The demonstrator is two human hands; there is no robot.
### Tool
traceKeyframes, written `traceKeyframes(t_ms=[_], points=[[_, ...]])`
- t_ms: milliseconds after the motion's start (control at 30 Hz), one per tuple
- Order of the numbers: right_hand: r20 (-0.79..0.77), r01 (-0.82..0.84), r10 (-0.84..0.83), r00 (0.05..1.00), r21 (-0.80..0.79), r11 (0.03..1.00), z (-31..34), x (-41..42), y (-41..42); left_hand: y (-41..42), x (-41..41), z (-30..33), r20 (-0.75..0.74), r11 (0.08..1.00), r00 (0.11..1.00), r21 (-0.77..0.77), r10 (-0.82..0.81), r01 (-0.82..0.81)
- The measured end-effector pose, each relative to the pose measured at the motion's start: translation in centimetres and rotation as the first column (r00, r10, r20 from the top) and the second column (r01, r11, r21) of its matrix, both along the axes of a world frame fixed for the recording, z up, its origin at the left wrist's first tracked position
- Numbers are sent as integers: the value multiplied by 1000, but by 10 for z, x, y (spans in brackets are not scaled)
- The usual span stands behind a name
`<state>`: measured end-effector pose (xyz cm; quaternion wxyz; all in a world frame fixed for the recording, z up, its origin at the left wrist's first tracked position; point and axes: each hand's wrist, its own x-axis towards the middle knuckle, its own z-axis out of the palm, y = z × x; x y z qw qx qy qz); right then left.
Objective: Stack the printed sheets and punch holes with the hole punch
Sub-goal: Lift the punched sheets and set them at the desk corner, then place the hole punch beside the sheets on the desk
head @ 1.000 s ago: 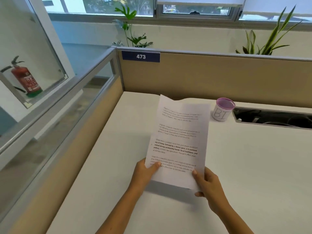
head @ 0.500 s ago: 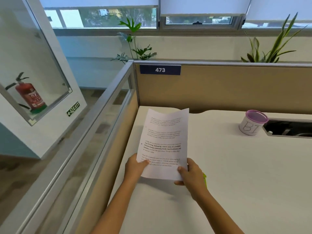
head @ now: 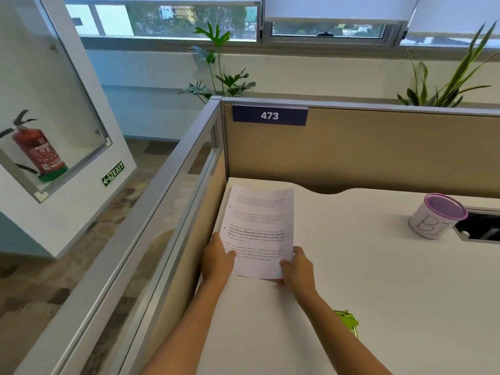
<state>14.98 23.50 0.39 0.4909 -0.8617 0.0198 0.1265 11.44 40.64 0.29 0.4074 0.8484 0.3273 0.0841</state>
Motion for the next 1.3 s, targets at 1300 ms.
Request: traceKeyframes(t_ms=[1300], points=[[277, 316, -315, 908, 42, 948, -6, -56, -176, -115, -61, 19, -87, 959, 962, -139, -259, 245]])
